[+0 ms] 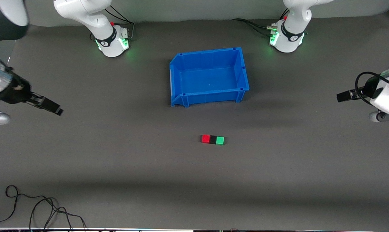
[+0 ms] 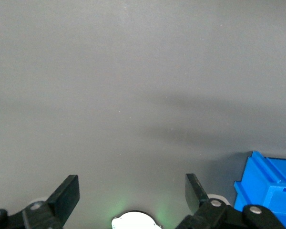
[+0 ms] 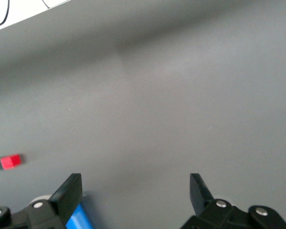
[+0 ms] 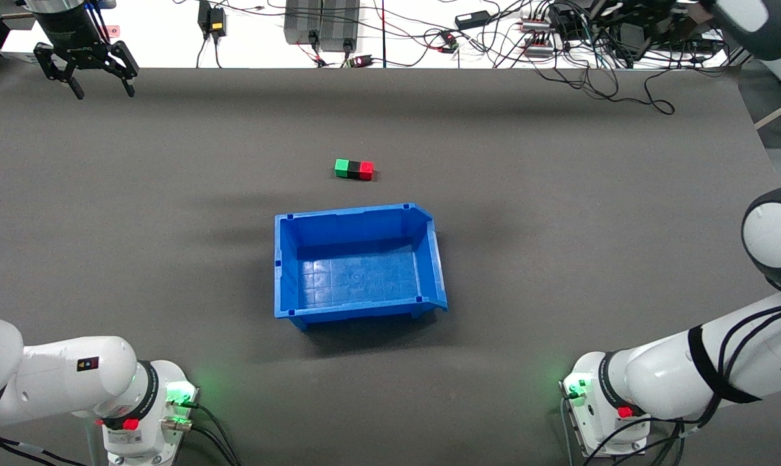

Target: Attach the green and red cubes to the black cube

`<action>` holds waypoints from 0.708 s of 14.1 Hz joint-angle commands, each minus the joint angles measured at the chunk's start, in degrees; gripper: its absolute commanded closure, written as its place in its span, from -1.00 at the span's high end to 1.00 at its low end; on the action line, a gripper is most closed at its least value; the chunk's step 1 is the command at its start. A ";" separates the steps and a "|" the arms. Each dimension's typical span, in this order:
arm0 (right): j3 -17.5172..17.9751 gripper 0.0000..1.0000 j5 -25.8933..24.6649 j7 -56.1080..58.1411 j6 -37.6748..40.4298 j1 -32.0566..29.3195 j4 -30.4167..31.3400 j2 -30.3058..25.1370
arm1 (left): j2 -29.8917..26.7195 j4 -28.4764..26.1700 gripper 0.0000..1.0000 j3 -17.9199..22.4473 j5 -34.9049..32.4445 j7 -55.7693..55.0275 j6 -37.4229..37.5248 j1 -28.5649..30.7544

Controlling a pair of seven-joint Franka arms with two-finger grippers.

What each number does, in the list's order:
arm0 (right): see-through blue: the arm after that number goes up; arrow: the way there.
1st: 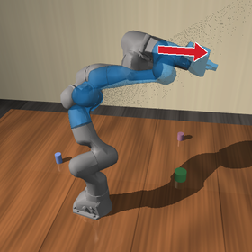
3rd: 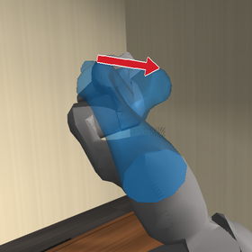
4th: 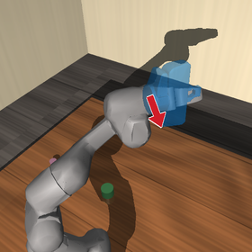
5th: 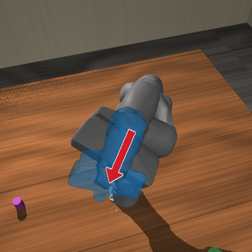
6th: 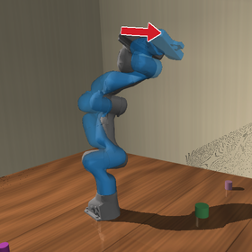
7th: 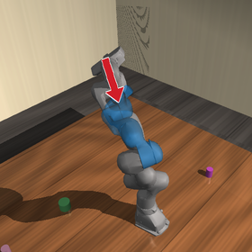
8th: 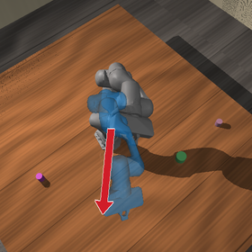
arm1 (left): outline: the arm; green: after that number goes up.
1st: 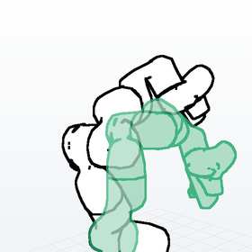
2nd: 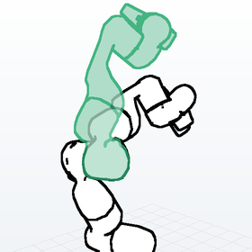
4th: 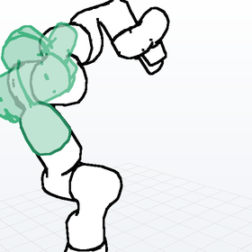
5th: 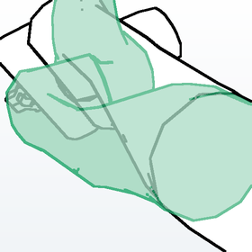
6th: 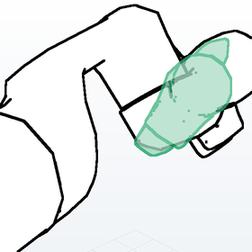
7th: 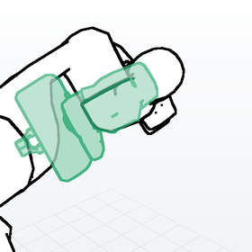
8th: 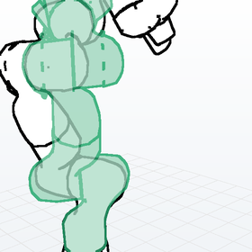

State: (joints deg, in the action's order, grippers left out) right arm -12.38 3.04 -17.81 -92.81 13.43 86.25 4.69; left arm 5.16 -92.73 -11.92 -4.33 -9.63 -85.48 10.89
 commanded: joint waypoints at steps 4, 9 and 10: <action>9.48 1.00 -1.63 18.59 1.05 -12.02 1.38 -3.20 | -5.07 -1.41 0.98 -0.12 3.37 3.21 -1.28 0.10; 9.39 1.00 -1.63 22.73 0.97 -11.85 1.03 -3.64 | -5.16 -1.32 1.00 -0.21 3.54 3.13 -0.66 -0.34; 9.39 1.00 -1.72 22.56 0.97 -11.76 1.03 -3.90 | -5.16 -1.32 1.00 -0.21 3.45 3.13 -0.57 -0.26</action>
State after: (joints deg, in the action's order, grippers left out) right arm -3.64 2.93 3.17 -91.95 2.06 86.25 2.67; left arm 1.05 -93.33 -12.33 -1.26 -7.56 -86.16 10.79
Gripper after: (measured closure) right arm 0.000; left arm 0.000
